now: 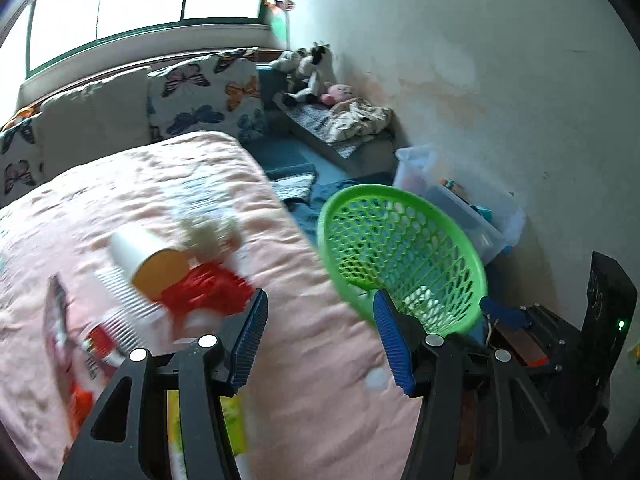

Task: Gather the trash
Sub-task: 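Grasp the pink snack wrapper with the left tool while the right tool grasps the clear tray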

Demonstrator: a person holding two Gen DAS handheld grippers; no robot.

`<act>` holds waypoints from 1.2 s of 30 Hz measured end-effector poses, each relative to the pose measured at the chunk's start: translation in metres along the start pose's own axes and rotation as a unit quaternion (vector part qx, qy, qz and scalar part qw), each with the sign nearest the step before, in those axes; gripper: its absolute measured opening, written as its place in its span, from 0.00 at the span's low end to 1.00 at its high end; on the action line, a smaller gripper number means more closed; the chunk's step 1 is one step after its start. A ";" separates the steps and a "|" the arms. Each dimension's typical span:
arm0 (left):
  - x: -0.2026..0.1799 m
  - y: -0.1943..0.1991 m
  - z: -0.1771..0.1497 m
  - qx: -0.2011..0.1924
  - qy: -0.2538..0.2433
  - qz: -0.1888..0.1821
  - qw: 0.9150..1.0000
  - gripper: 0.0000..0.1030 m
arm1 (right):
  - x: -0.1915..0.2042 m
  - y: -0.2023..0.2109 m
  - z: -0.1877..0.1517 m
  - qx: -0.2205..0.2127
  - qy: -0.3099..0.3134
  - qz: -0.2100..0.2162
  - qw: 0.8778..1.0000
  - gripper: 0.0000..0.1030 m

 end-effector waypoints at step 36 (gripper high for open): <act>0.146 0.094 -0.136 0.009 0.116 0.098 0.988 0.56 | 0.186 -0.058 0.009 0.054 0.106 0.124 0.985 0.75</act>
Point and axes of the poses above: each gripper's, at about its wrist camera, not at the fingertips, and y roughly against the way its jaws point, x to its left, z to its top, the point moved 7 cm from there along -y, roughly the way its jaws point, and after that the axes turned 11 degrees about -y, right-handed, at the moved point
